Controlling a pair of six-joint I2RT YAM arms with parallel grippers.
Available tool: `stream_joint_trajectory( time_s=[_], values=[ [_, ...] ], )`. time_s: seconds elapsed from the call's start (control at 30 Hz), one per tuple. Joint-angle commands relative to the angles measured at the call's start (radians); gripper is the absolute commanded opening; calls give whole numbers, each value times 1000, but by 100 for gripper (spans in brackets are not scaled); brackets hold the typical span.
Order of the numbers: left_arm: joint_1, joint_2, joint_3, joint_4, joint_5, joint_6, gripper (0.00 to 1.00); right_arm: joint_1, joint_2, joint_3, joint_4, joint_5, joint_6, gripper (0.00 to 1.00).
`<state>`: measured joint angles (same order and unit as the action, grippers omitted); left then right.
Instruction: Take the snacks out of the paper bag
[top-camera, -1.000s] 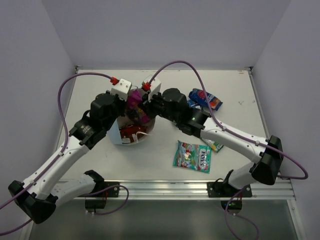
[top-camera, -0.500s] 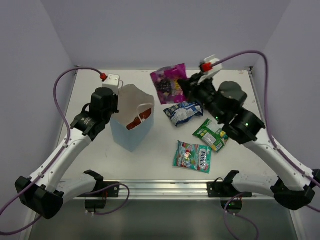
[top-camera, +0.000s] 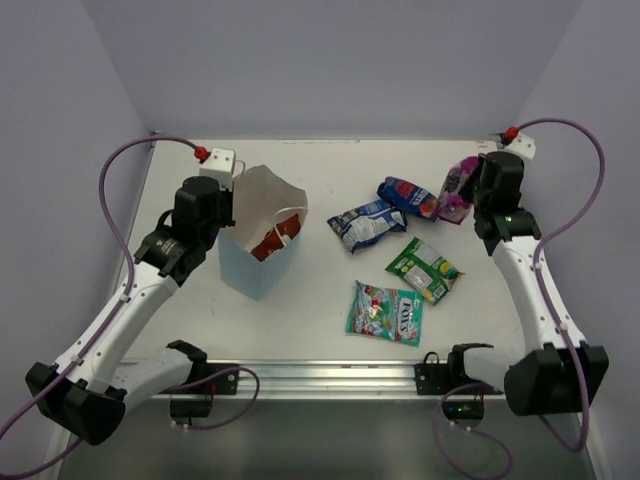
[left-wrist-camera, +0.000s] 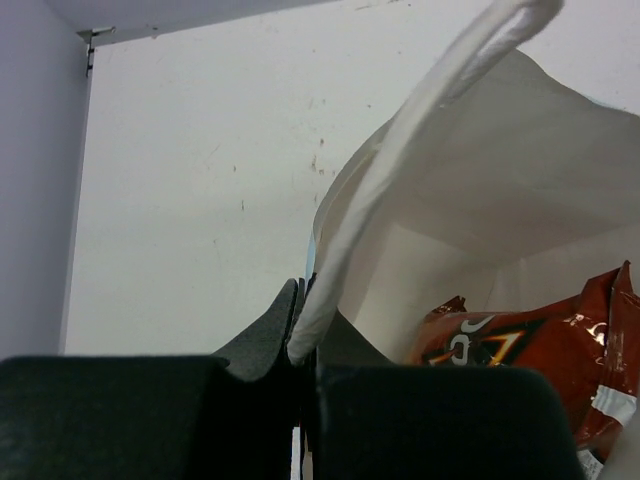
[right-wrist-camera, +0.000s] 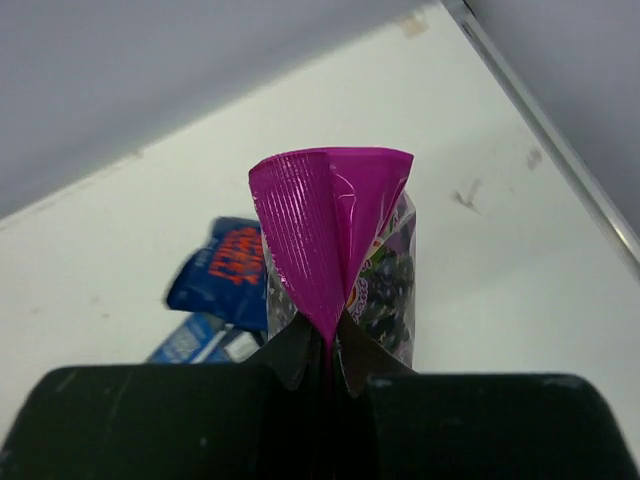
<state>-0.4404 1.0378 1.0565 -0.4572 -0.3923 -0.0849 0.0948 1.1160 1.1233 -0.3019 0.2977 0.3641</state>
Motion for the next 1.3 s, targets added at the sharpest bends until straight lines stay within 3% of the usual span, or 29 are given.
stream_joint_trajectory(
  time_s=[0.0,0.13,0.17,0.23,0.4,0.5,0.63,0.67,0.8,0.9,0.97,1.1,1.27],
  values=[
    [5,-38,0,54,18,37,0,-90,96,-20,52,-12,136,0],
    [5,-50,-4,66,32,57,0,-167,260,-31,53,-43,185,4],
    [5,-53,-6,69,38,68,0,-171,286,-31,50,-43,187,15],
    [5,-56,-6,74,47,74,0,-171,323,-31,32,-29,184,24],
    [6,-56,-1,77,72,80,0,-115,188,-43,-9,-58,156,81],
    [5,-59,-10,75,84,80,0,23,91,21,-84,-66,127,93],
    [6,-62,-20,71,75,80,0,241,24,111,-143,-110,118,95],
    [5,-64,-20,71,78,80,0,287,21,121,-117,-188,108,94],
    [6,-70,-36,87,92,115,0,536,105,236,-131,-291,67,93],
    [5,-84,-55,110,119,142,0,712,220,402,-160,-275,-60,93],
    [5,-94,-72,126,135,172,0,799,267,443,-151,-270,-235,92],
    [5,-133,-89,176,164,234,0,838,366,510,-155,-396,-494,93],
    [5,-145,-81,233,213,274,0,844,392,506,-129,-463,-608,92]
  ],
)
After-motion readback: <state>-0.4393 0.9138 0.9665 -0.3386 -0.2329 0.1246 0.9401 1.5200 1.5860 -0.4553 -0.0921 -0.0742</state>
